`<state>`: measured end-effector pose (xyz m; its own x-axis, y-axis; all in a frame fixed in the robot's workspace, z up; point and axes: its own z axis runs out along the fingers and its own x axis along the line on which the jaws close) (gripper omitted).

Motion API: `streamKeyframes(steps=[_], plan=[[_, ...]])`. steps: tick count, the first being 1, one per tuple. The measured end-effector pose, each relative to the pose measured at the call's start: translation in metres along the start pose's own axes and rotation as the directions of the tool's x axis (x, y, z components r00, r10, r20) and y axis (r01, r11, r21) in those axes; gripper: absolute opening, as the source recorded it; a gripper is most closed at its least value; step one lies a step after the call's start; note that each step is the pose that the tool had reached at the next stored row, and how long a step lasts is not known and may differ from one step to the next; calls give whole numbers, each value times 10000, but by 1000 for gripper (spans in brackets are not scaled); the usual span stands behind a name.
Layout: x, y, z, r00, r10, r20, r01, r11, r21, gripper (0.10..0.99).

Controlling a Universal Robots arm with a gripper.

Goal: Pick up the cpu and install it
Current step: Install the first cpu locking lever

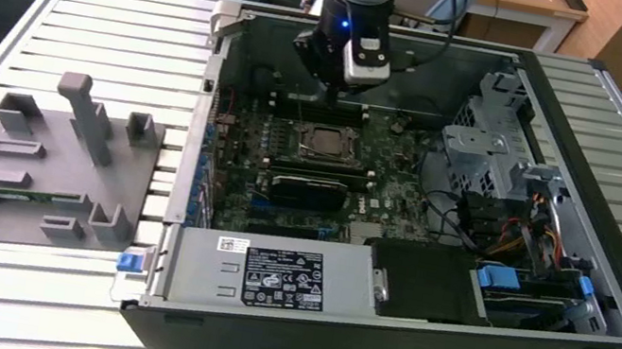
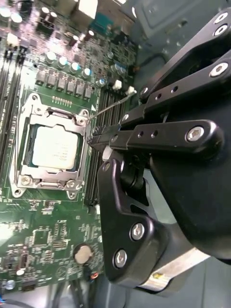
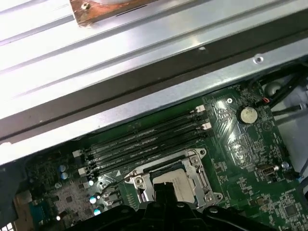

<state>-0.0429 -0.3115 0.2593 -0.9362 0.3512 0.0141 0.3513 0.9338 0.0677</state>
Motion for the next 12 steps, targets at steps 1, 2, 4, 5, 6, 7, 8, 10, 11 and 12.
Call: streamKeyframes(steps=[1, 2, 4, 5, 6, 7, 8, 10, 11, 12], plan=[[0, 0, 1, 9998, -181, -12, 181, 9998, 2, 106], [0, 0, 1, 9994, -359, -24, 359, 9994, 4, 106], [0, 0, 2, 9974, -717, -49, 717, 9974, 9, 106], [0, 0, 3, 9960, -897, -61, 897, 9960, 10, 106], [0, 0, 4, 9942, -1076, -73, 1076, 9942, 11, 106], [0, 0, 5, 9919, -1269, -87, 1269, 9919, 12, 106], [0, 0, 6, 9894, -1449, -100, 1449, 9894, 13, 106], [0, -1, 7, 9836, -1802, -124, 1802, 9836, 15, 106], [0, -1, 9, 9802, -1977, -137, 1978, 9802, 15, 106], [0, -1, 10, 9764, -2153, -149, 2153, 9765, 14, 106]])
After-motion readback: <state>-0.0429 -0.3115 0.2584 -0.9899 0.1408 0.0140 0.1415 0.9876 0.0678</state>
